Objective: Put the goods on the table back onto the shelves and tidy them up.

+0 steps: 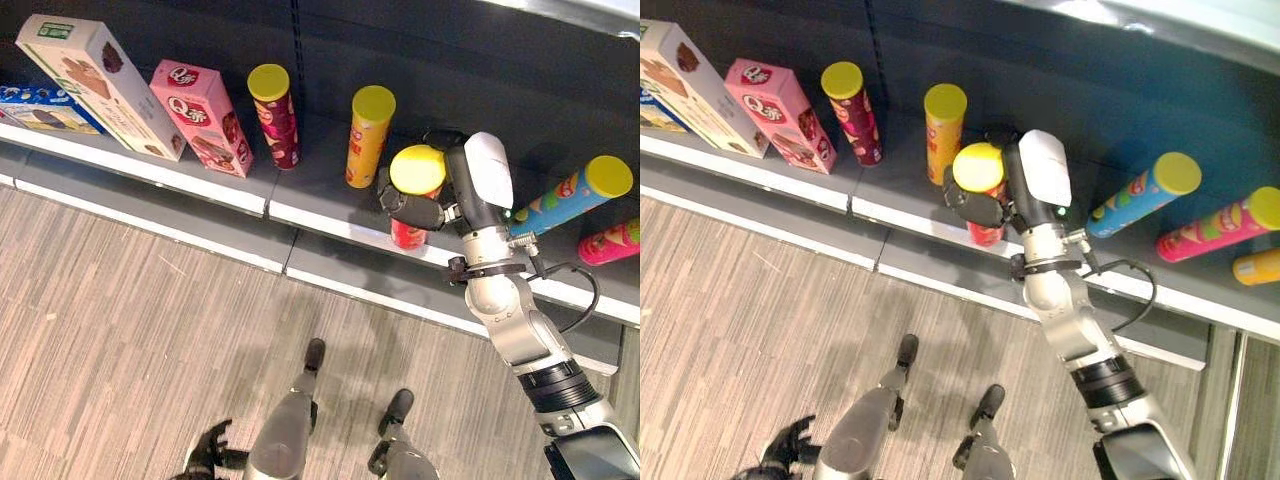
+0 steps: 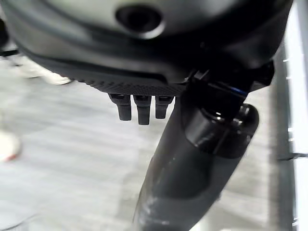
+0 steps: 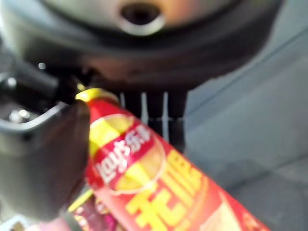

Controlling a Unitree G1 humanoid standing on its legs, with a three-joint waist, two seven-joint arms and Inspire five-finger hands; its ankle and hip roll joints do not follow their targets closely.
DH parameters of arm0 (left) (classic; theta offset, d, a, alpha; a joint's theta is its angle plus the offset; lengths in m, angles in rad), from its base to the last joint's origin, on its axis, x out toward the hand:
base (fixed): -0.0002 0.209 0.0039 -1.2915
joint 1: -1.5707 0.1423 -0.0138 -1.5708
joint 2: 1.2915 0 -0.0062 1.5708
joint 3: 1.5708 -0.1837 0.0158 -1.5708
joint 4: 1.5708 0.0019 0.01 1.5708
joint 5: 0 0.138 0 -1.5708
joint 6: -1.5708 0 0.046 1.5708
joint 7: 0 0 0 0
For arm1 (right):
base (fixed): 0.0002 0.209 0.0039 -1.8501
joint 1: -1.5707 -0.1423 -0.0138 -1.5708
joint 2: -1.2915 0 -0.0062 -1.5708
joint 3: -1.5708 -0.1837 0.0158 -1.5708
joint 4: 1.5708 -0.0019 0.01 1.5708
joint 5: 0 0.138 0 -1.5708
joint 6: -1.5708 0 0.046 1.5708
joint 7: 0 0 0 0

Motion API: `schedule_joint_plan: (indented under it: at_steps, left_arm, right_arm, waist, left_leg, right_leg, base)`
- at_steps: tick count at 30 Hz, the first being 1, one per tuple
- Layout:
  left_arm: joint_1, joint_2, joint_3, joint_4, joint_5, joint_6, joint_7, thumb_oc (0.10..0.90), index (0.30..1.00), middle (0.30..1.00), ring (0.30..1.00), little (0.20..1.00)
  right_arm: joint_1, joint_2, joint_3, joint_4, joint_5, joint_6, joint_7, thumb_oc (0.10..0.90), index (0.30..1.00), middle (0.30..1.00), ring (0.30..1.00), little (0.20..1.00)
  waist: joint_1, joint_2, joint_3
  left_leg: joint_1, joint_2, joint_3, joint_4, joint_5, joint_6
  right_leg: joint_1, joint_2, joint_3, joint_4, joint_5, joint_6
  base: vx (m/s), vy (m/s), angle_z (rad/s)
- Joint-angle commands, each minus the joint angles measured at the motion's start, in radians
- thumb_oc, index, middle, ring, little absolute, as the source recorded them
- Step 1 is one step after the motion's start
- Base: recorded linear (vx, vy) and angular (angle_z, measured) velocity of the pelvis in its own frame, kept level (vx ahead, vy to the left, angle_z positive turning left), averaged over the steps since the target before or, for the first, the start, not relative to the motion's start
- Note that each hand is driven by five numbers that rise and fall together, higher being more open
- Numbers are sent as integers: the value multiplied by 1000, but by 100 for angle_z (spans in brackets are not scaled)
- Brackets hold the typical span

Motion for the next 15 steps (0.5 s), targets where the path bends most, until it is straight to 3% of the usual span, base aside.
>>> schedule_joint_plan:
  at_steps: [1,4,15]
  left_arm:
    - [-14,52,-26,13,17,-29,21,800,900,900,900,900]
    - [-83,60,-45,4,-9,-31,35,800,900,900,900,900]
    - [-75,81,-76,-93,-67,-52,24,800,900,900,900,900]
  right_arm:
    - [-150,-47,-54,-108,-19,-63,-92,400,300,300,300,300]
    - [-193,-31,-26,-80,-32,-46,-109,400,300,300,300,300]
    - [-286,-45,-82,27,-30,-2,-257,400,300,300,300,300]
  waist:
    - [3,13,-85]
    - [-21,8,-81]
    - [-13,15,-52]
  left_leg:
    - [47,16,-86,-11,-105,-34]
    - [43,16,-77,-18,-102,-34]
    - [12,6,-91,-16,-97,-32]
  right_leg:
    - [30,-69,-29,20,5,71]
    - [19,-70,-21,19,8,73]
    - [-1,-80,-28,21,17,77]
  base:
    - [-5,-4,-7]
    - [6,14,0]
    - [2,1,-1]
